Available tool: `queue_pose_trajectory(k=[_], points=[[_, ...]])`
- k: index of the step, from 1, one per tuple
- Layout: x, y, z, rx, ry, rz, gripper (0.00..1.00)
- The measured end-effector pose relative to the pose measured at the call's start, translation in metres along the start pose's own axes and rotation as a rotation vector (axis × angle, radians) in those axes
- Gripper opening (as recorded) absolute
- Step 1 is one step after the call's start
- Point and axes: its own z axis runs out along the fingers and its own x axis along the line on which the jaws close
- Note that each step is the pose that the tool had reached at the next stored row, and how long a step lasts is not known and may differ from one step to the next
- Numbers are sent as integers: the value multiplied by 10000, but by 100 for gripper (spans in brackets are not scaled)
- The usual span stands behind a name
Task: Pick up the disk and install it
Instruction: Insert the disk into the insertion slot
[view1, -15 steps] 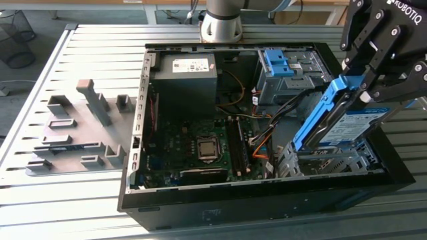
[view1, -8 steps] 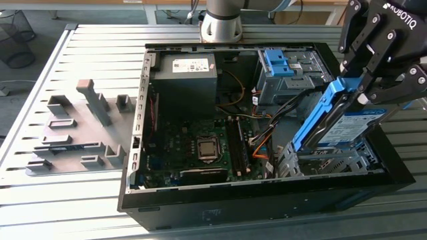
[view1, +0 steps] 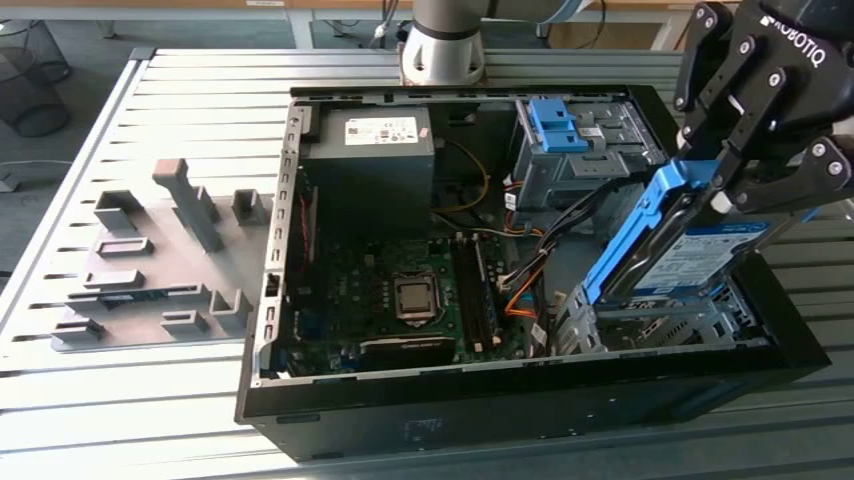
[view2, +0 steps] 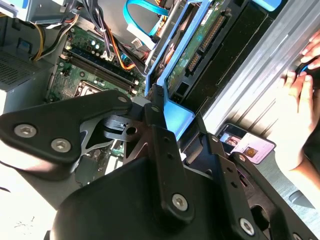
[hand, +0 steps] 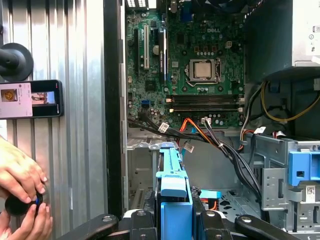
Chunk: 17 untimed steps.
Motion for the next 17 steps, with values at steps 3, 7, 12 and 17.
queue_pose_trajectory(k=[3,7,12,17], points=[[1,0,14,0,-1,11,36],[2,1,19,0,6,35,36],[2,-2,-1,-2,10,118,36],[4,-3,5,-2,14,211,36]])
